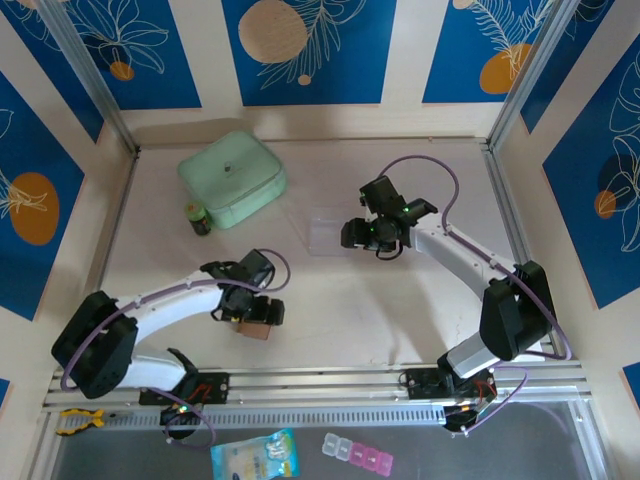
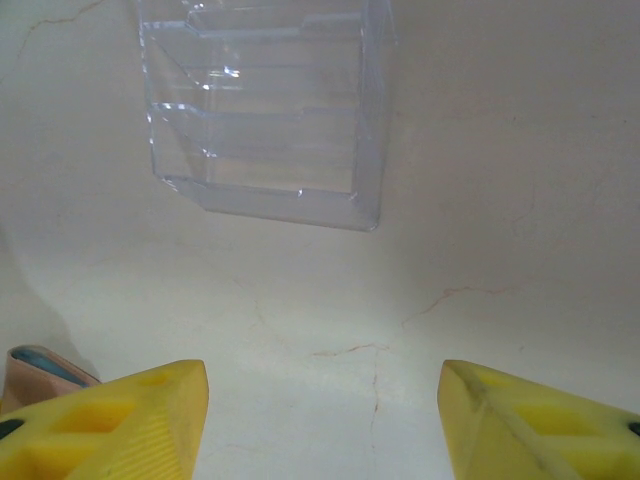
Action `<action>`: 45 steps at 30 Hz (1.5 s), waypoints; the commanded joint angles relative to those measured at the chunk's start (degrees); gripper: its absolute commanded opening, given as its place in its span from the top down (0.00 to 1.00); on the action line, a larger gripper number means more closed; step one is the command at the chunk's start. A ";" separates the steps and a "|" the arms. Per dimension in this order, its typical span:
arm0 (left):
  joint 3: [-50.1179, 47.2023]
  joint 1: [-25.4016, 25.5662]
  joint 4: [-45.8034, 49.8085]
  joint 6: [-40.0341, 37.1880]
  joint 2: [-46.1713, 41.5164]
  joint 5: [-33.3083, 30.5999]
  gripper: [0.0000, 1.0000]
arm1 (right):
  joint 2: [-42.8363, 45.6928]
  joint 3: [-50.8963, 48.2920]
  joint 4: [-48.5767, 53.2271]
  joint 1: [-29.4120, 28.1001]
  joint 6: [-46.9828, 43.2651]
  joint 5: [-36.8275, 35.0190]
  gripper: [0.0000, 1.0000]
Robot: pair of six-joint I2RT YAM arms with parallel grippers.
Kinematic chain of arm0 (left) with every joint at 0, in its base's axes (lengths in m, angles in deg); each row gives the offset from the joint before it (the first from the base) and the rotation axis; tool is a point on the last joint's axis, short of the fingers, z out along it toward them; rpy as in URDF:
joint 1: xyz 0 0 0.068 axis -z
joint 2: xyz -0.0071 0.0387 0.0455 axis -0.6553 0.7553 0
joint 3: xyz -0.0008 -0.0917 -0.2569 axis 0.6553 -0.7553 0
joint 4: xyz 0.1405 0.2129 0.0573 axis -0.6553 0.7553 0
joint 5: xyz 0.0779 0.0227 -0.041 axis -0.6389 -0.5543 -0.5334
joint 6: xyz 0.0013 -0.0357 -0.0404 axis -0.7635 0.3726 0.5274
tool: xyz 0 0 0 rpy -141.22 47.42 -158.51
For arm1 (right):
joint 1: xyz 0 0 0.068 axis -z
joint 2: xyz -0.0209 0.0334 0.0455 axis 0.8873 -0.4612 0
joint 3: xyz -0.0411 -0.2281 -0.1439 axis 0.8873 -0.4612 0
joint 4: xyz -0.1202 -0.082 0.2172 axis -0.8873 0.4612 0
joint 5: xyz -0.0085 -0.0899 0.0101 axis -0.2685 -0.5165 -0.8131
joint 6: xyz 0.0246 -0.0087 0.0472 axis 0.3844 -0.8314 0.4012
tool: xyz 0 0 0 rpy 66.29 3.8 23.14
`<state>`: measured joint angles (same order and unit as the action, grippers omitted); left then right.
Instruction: Take the credit cards out of the card holder
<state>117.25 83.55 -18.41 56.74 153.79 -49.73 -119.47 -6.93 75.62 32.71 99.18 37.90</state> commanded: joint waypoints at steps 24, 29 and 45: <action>18.33 6.30 7.12 6.31 14.15 -3.24 0.23 | 8.66 -6.51 -0.82 4.59 -0.48 2.03 0.38; 25.05 6.88 6.44 6.58 20.05 -2.21 0.24 | 9.97 -7.66 -0.50 6.05 -0.81 2.20 0.38; 32.62 8.86 -0.52 10.29 29.56 4.59 0.19 | 12.71 -11.62 -1.08 8.80 -0.39 4.09 0.38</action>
<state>148.63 91.71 -17.60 65.35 183.08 -48.01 -107.87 -17.42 74.52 41.26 98.72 39.99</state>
